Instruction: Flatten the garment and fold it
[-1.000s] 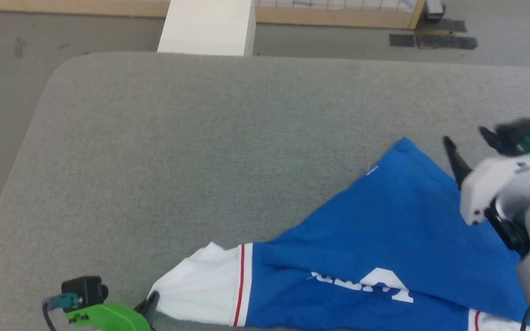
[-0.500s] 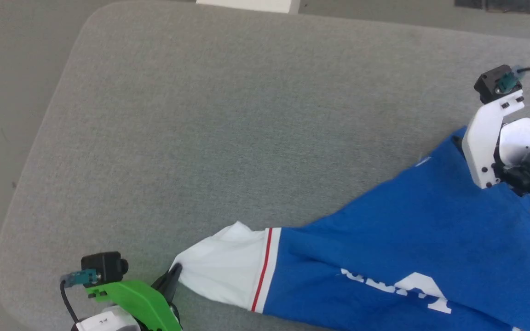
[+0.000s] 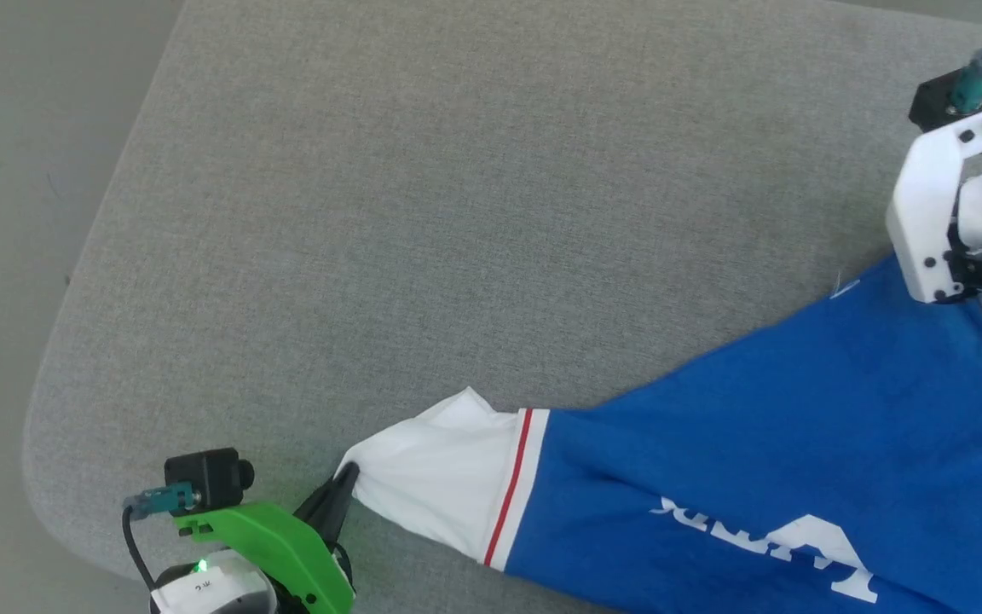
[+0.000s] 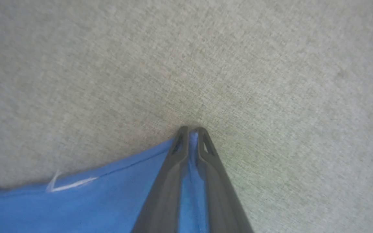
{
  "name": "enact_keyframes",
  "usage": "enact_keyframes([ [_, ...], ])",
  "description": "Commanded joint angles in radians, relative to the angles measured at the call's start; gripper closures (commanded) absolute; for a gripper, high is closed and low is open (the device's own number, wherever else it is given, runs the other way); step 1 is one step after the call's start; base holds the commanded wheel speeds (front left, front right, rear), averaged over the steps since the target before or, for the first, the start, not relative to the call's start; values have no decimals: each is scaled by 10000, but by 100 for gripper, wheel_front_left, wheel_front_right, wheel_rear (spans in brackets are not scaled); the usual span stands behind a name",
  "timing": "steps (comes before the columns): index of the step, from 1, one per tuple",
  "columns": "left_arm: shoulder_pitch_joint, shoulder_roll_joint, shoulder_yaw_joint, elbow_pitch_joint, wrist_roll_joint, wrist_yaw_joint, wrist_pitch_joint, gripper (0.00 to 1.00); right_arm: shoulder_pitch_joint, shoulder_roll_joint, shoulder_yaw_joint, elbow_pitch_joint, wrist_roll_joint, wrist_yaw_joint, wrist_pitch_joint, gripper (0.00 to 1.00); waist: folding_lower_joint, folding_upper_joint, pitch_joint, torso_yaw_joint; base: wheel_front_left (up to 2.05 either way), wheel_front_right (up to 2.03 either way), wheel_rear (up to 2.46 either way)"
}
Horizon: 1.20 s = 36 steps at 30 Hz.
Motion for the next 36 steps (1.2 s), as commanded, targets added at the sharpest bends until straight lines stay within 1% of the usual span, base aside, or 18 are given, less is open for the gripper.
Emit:
enact_keyframes([
  [1,-89,40,12,262,133,55,-7,100,622,23,34,176,-100,-15,99,100,0,64,-53,-28,0,0,0],
  [4,-89,43,5,297,126,54,-9,100,993,40,-224,-241,-49,-15,-565,100,0,64,-228,-79,0,0,0],
  [6,-42,61,12,300,120,79,-13,100,1404,94,-487,-633,-31,-15,-1442,100,0,64,-396,-143,0,0,0],
  [8,28,101,29,286,115,117,-12,100,1955,170,-810,-1082,-4,-15,-2524,100,0,64,-567,-238,0,0,0],
  [11,192,194,68,232,96,192,3,100,3024,321,-1294,-1776,-97,-15,-4476,100,0,64,-875,-463,0,0,0],
  [15,472,375,157,121,44,295,41,100,4493,796,-2011,-2454,-225,-15,-6905,100,0,64,-1327,-901,0,0,0],
  [17,626,487,203,66,22,338,64,100,5128,1018,-2301,-2751,-441,-15,-7905,100,0,64,-1552,-1143,0,0,0],
  [19,768,595,243,-11,12,394,90,100,5701,1283,-2595,-3023,-639,-15,-8647,100,0,64,-1780,-1399,0,0,0],
  [21,877,679,265,-120,18,464,120,100,6225,1550,-2941,-3290,-840,-15,-9166,100,0,64,-1982,-1624,0,0,0],
  [24,997,772,278,-247,63,529,106,100,6942,1976,-3461,-3694,-1116,-15,-9555,100,0,64,-2257,-1910,0,0,0],
  [27,1076,830,308,-329,163,541,-54,100,7649,2321,-3928,-4063,-1230,-15,-9586,100,0,64,-2496,-2177,0,0,0],
  [30,1045,892,379,-404,371,546,-359,100,8136,2468,-4147,-4476,-1262,-15,-9413,100,0,64,-2660,-2423,0,0,0],
  [31,984,927,416,-440,476,537,-495,100,8270,2484,-4191,-4655,-1260,-15,-9277,100,0,64,-2705,-2506,0,0,0],
  [32,575,1060,542,-544,768,419,-825,100,8438,2381,-4196,-5252,-1234,-15,-8721,100,0,64,-2845,-2722,0,0,0],
  [34,187,1074,670,-595,801,232,-1004,100,8421,2234,-4107,-5632,-1244,-15,-8334,100,0,64,-2902,-2842,0,0,0],
  [36,-438,1076,824,-660,795,-13,-1127,100,8266,1944,-3899,-6128,-1218,-15,-7710,100,0,64,-2939,-2992,0,0,0],
])
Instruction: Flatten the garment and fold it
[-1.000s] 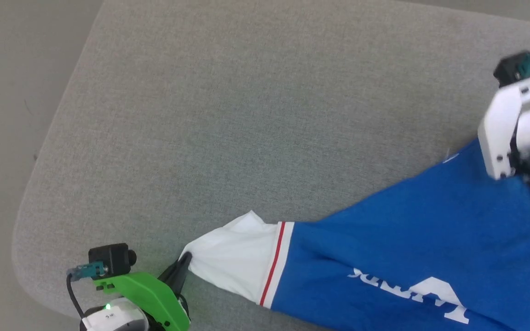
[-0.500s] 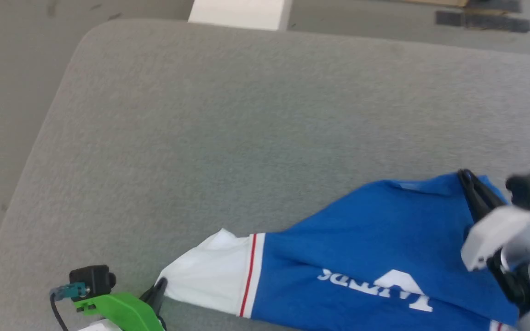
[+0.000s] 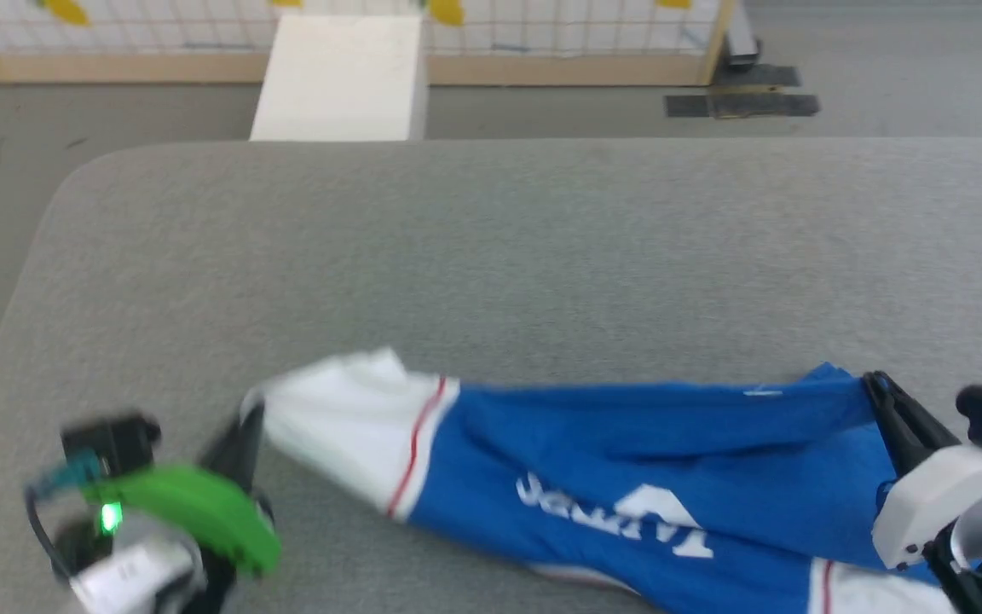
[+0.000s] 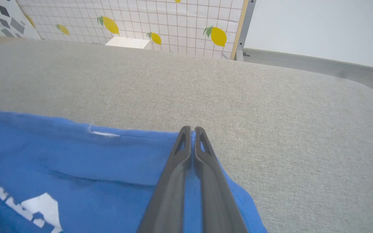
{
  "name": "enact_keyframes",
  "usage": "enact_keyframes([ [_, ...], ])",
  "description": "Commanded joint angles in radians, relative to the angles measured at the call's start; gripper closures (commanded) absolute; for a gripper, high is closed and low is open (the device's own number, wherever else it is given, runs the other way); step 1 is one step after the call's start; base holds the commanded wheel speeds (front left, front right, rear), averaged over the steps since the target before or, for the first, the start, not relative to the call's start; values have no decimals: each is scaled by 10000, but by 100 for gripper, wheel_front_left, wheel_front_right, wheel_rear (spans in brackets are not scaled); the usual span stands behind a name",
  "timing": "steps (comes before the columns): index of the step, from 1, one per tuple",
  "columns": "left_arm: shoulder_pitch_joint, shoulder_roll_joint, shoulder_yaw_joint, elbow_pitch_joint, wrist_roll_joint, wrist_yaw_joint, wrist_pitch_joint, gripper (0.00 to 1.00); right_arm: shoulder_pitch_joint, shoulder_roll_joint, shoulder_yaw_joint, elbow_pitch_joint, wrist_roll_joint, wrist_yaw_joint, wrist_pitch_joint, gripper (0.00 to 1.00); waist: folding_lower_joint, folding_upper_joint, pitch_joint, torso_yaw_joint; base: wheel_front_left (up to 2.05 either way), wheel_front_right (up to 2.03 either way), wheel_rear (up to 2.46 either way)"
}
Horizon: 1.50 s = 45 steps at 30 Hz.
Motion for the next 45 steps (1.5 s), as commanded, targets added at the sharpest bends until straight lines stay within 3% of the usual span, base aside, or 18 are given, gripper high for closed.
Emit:
enact_keyframes([
  [1,-623,55,150,-82,95,-153,-76,100,-234,-238,127,-312,4,-15,353,100,0,64,-222,-367,0,0,0],
  [9,-4112,-561,718,303,-688,-606,483,100,-2863,-1350,810,-886,529,-15,2153,100,0,64,570,-917,0,0,0],
  [18,-9304,-1116,934,2112,-69,-684,412,100,-7833,-1518,1589,788,892,-15,2810,100,0,64,2774,-1353,0,0,0],
  [25,-13060,-1137,1215,3479,1058,-629,-774,100,-11455,-866,1509,2325,200,-15,2137,100,0,64,4164,-1596,0,0,0],
  [32,-15741,-1007,1584,4112,1814,-921,-2393,100,-13776,-263,967,3190,-1250,-15,654,100,0,64,4687,-1626,0,0,0],
  [39,-16513,-1178,1860,4345,2025,-1783,-3036,100,-14166,180,597,3654,-2376,-15,-667,100,0,64,4638,-1435,0,0,0],
  [45,-14106,-1020,1291,5177,2246,-2583,-3076,100,-12322,270,1267,4496,-2020,-15,-1162,100,0,64,4156,-1122,0,0,0],
])
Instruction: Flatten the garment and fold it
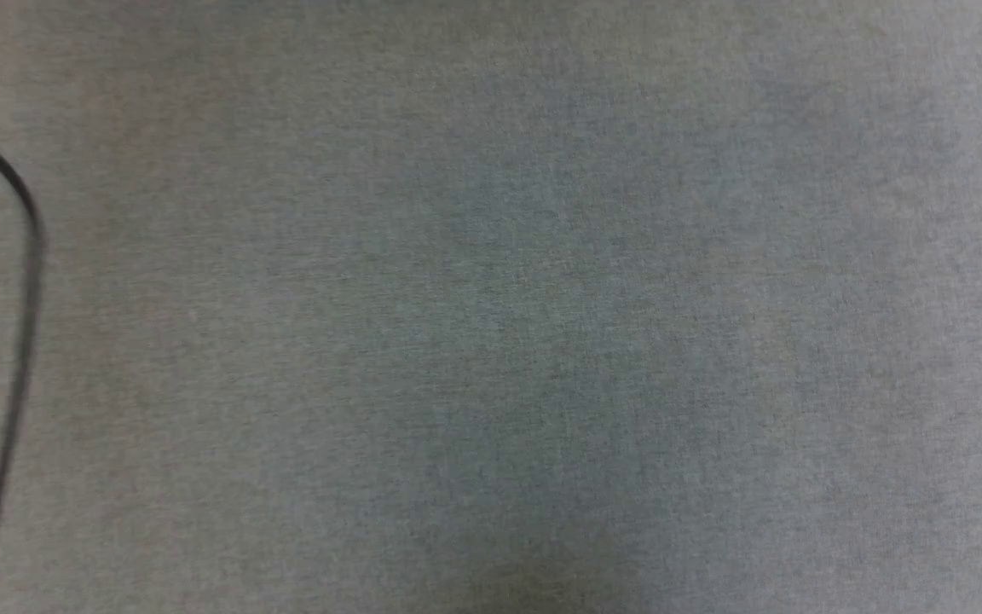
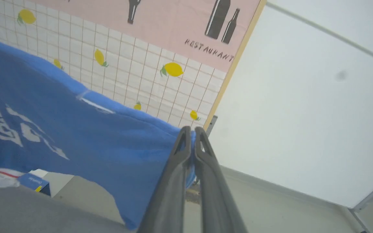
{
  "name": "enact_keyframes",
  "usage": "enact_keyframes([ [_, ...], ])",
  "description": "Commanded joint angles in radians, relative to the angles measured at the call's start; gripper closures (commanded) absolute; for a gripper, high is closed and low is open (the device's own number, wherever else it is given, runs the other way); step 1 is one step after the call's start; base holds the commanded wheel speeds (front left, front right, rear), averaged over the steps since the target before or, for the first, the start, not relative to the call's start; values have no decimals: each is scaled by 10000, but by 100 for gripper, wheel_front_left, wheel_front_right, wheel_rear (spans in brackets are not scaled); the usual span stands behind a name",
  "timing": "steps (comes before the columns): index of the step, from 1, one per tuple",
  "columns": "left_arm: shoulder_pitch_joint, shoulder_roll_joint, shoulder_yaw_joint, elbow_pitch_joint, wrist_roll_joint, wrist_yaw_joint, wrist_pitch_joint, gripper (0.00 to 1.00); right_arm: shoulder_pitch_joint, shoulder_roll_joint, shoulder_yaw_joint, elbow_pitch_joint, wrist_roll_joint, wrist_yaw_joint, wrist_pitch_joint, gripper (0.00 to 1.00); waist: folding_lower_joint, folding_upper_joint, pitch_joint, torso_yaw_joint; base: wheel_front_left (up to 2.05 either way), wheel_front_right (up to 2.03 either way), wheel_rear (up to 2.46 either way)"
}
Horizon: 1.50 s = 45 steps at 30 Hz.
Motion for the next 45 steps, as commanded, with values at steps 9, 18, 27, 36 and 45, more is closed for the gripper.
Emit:
enact_keyframes([
  [9,5834,639,-860,659,-128,-15,641,100,3735,-364,1194,275,1392,-15,-129,100,-1,64,-1662,534,0,0,0],
  [18,11162,523,-1511,-89,-1279,423,2161,100,7967,-586,618,-1491,2237,-15,491,100,-1,64,-3070,1008,0,0,0],
  [27,14230,444,-1759,-1519,-2640,726,3568,100,11019,42,-719,-2969,1747,-15,1283,100,-1,64,-3898,1274,0,0,0],
  [36,16680,1146,-2042,-3604,-3402,1425,4991,100,13140,690,-2207,-3881,906,-15,2114,100,-1,64,-4319,1305,0,0,0],
  [45,17542,1417,-2397,-4890,-3059,1753,5045,100,14251,1132,-2946,-4109,569,-15,2454,100,-1,64,-4328,1315,0,0,0],
])
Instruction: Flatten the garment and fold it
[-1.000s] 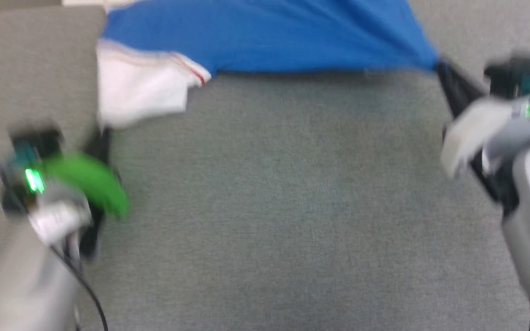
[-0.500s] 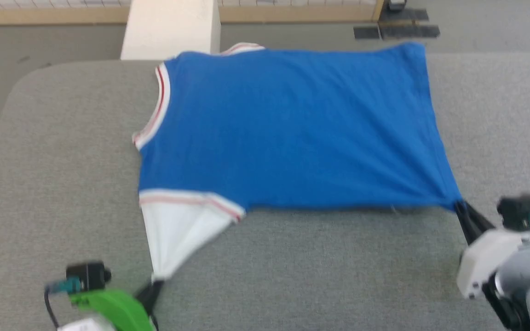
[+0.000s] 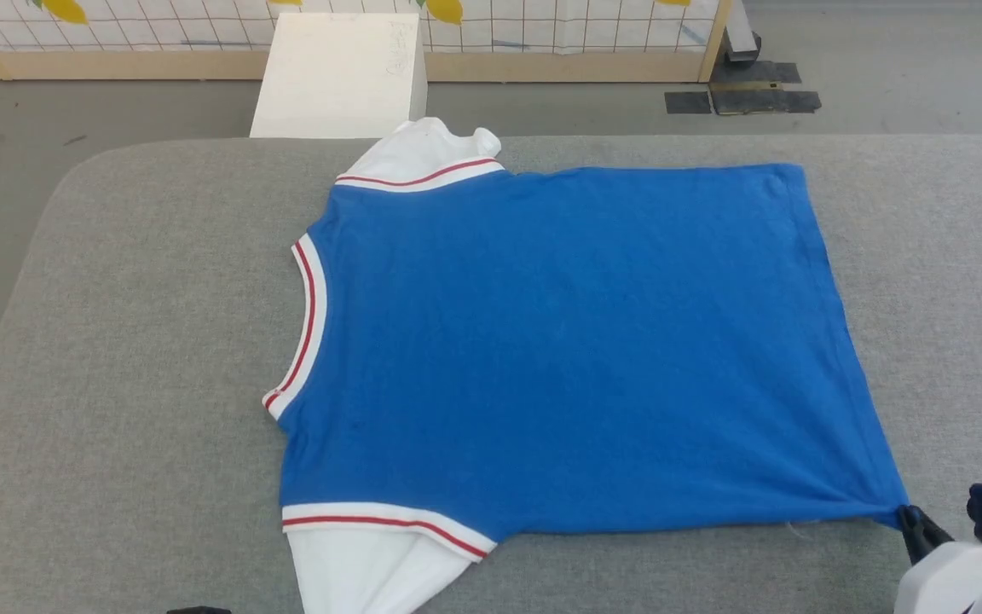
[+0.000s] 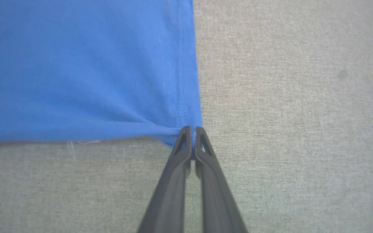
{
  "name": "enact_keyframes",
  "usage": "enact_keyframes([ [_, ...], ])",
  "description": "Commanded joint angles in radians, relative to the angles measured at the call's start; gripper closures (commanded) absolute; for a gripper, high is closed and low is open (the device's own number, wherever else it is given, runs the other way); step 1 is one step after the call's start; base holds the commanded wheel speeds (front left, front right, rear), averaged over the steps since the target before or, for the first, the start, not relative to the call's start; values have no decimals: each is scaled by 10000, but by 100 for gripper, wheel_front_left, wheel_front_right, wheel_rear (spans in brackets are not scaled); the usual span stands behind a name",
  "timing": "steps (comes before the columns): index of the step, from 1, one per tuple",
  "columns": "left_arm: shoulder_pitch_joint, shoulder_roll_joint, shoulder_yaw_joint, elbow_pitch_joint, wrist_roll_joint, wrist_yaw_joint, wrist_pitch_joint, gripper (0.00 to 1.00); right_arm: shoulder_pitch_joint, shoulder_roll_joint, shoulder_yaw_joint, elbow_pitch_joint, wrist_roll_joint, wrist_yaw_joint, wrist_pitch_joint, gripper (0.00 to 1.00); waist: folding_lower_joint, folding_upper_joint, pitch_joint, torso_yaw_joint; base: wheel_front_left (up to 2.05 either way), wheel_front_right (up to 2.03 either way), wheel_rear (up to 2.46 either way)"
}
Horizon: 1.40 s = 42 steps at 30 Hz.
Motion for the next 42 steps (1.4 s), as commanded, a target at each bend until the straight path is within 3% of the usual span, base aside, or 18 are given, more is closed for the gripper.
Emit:
enact_keyframes([
  [1,37,47,-43,-9,388,-41,-333,100,91,88,-75,-37,-60,-17,-122,100,1,63,27,-10,0,0,0],
  [8,-1430,-504,-256,217,2329,-871,-2953,100,-205,127,656,-168,204,-17,-1798,100,1,63,147,-89,0,0,0],
  [14,-2946,-787,-205,329,3377,-1020,-4050,100,-732,-126,1104,-339,270,-17,-2714,100,1,63,283,-244,0,0,0],
  [27,-6411,-110,127,589,3835,-1857,-3115,100,-3172,-1107,2244,-192,543,-17,-2459,100,1,63,1483,-612,0,0,0],
  [34,-8327,279,307,1620,3570,-2334,-2237,100,-4685,-1484,2469,649,682,-17,-2052,100,1,63,2394,-791,0,0,0],
  [42,-9419,640,327,3318,3251,-2481,-1177,100,-6103,-1711,3019,1786,801,-17,-916,100,1,63,3243,-1057,0,0,0],
])
